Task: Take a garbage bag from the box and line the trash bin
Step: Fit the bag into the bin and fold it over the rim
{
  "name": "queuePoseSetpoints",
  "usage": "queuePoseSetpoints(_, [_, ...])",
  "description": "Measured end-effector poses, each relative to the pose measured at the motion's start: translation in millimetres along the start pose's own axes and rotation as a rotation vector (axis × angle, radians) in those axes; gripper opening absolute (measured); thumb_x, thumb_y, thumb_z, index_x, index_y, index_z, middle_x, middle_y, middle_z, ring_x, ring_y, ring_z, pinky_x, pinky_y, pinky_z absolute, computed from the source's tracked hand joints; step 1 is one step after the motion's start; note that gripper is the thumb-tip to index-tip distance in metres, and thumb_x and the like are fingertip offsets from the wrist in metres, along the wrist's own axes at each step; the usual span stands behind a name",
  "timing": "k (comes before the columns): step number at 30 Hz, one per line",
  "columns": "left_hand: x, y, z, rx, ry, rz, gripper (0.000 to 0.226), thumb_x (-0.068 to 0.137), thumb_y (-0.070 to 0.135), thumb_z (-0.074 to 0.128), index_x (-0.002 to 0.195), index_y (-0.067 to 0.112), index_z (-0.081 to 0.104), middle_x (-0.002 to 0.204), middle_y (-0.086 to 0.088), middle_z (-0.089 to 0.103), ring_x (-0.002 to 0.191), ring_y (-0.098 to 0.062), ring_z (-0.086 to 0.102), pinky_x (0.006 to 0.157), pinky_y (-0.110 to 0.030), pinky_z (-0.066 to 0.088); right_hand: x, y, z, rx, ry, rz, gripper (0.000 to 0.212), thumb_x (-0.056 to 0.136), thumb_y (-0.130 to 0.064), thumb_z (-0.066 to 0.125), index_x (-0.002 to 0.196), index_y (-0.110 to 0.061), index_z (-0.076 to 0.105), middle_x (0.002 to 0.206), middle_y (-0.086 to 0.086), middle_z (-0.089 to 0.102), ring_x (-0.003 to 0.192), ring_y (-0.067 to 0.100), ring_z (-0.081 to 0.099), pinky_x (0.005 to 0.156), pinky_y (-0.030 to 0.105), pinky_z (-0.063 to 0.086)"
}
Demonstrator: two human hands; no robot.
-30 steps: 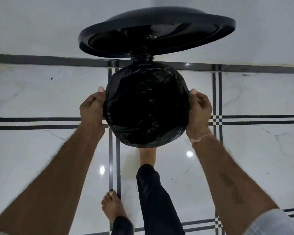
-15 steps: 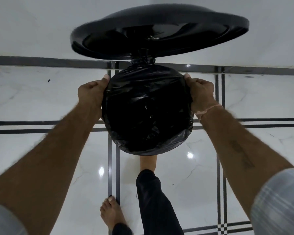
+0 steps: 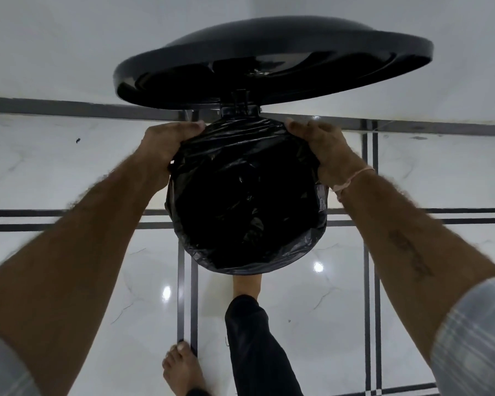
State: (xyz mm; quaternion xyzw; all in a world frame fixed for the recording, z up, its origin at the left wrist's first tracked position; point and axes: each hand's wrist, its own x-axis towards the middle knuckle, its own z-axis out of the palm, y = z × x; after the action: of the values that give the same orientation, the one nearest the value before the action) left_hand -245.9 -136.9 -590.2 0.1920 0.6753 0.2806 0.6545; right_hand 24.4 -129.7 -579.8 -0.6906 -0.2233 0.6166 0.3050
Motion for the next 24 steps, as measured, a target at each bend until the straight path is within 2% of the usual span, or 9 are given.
queuePoseSetpoints(2, [2,0,-2,0.022,0.008,0.030,0.019,0.082,0.030,0.083,0.095,0.016,0.081,0.095,0.000,0.080,0.093,-0.018,0.076,0.086,-0.033,0.062,5,-2,1,0.025,-0.009,0.010,0.025,0.089,-0.017,0.082,0.102,0.002,0.073,0.088,0.018,0.075,0.064,0.025,0.075,0.069,0.038,0.066])
queuePoseSetpoints(6, [7,6,2,0.051,0.000,0.028,0.017,0.086,0.027,0.081,0.094,0.012,0.079,0.095,-0.008,0.080,0.078,-0.018,0.077,0.077,-0.031,0.063,15,-9,10,-0.016,0.025,0.016,0.012,0.091,-0.011,0.079,0.088,-0.001,0.074,0.063,0.008,0.075,0.050,0.019,0.072,0.054,0.029,0.062])
queuePoseSetpoints(8, [10,7,2,0.069,-0.006,0.011,0.025,0.087,0.029,0.080,0.102,0.008,0.079,0.097,-0.010,0.080,0.080,-0.020,0.078,0.079,-0.034,0.064,16,-8,9,-0.048,0.019,0.007,0.013,0.092,-0.013,0.078,0.091,0.000,0.075,0.068,0.010,0.076,0.054,0.020,0.073,0.061,0.034,0.065])
queuePoseSetpoints(10, [8,8,0,0.028,-0.019,-0.012,0.030,0.089,0.030,0.078,0.108,0.007,0.078,0.101,-0.010,0.080,0.084,-0.020,0.078,0.079,-0.033,0.064,14,-5,6,-0.073,0.006,-0.024,0.018,0.092,-0.013,0.077,0.102,0.002,0.077,0.085,0.016,0.075,0.069,0.025,0.074,0.079,0.043,0.067])
queuePoseSetpoints(13, [3,5,-7,-0.006,-0.119,0.014,0.032,0.092,0.028,0.073,0.116,0.008,0.076,0.109,-0.007,0.078,0.094,-0.019,0.076,0.085,-0.031,0.062,11,-2,0,-0.020,-0.065,-0.095,0.004,0.089,-0.007,0.078,0.086,-0.008,0.078,0.098,0.018,0.072,0.094,0.033,0.070,0.098,0.047,0.060])
queuePoseSetpoints(15, [5,1,-9,0.030,-0.103,0.102,0.027,0.091,0.021,0.075,0.113,0.005,0.077,0.110,-0.011,0.078,0.093,-0.021,0.076,0.088,-0.032,0.061,10,-2,-3,-0.017,-0.084,-0.112,0.003,0.089,-0.007,0.079,0.087,-0.007,0.077,0.097,0.017,0.072,0.095,0.033,0.069,0.099,0.048,0.059])
queuePoseSetpoints(19, [11,-1,-7,0.107,-0.029,0.203,0.025,0.089,0.026,0.079,0.101,0.004,0.079,0.088,-0.007,0.078,0.074,-0.013,0.073,0.072,-0.024,0.057,9,-5,1,-0.060,-0.038,-0.121,0.026,0.089,-0.009,0.080,0.107,0.009,0.073,0.089,0.015,0.072,0.078,0.024,0.071,0.085,0.039,0.064])
queuePoseSetpoints(22, [9,-6,-10,0.088,-0.067,0.235,0.019,0.089,0.029,0.079,0.090,0.010,0.079,0.080,-0.002,0.077,0.073,-0.013,0.074,0.071,-0.023,0.056,10,-6,6,-0.163,0.001,-0.169,0.008,0.088,-0.007,0.081,0.087,-0.002,0.075,0.075,0.008,0.071,0.064,0.017,0.069,0.071,0.030,0.063])
queuePoseSetpoints(24, [7,-10,-13,0.052,-0.115,0.265,0.015,0.089,0.022,0.078,0.095,0.008,0.079,0.084,-0.003,0.079,0.079,-0.016,0.075,0.076,-0.025,0.057,11,-4,7,-0.205,0.020,-0.194,0.014,0.088,-0.009,0.082,0.077,-0.010,0.074,0.068,0.004,0.071,0.062,0.016,0.068,0.068,0.029,0.062])
